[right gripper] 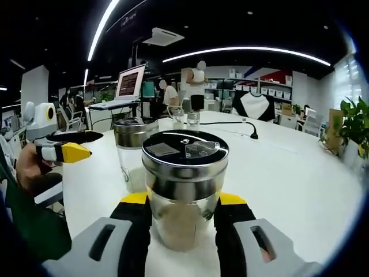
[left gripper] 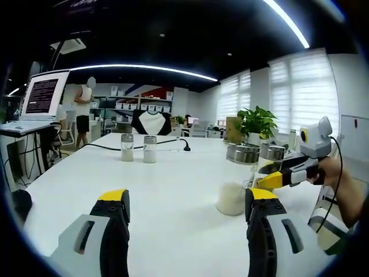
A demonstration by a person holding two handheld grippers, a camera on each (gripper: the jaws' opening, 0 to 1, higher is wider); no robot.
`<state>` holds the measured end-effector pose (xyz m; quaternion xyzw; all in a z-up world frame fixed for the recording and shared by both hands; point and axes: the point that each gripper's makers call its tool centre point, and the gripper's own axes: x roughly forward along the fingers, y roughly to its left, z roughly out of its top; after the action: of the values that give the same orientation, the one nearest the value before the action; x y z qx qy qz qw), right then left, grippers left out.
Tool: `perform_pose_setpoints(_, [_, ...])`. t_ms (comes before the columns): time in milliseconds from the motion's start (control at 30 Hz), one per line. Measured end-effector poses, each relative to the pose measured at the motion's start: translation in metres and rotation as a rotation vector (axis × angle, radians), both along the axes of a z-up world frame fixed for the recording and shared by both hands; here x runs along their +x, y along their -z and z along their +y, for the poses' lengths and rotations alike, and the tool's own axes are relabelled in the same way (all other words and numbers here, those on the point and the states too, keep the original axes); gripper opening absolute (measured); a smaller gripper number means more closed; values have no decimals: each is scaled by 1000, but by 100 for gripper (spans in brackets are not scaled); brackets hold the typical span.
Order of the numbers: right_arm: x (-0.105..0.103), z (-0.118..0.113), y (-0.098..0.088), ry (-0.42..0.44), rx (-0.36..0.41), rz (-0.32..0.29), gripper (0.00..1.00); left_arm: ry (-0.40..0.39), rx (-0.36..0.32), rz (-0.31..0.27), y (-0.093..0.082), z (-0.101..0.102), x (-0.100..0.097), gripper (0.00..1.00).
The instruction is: Rotate the seasoning bottle until the label or dispensing opening points toward the visible target arrow and the bottle remains upright within the marked orientation range
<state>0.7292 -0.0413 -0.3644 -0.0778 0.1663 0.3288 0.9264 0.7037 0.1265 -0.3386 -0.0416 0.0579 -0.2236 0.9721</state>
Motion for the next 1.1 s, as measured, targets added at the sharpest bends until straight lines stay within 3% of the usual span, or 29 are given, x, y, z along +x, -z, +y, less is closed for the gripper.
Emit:
perform_pose_setpoints(867, [4, -6, 0, 143, -29, -12, 41, 0, -5, 2, 0, -2, -1, 87])
perform_pose_setpoints(1100, [5, -7, 0, 190, -23, -15, 41, 21, 20, -9, -2, -10, -4, 87])
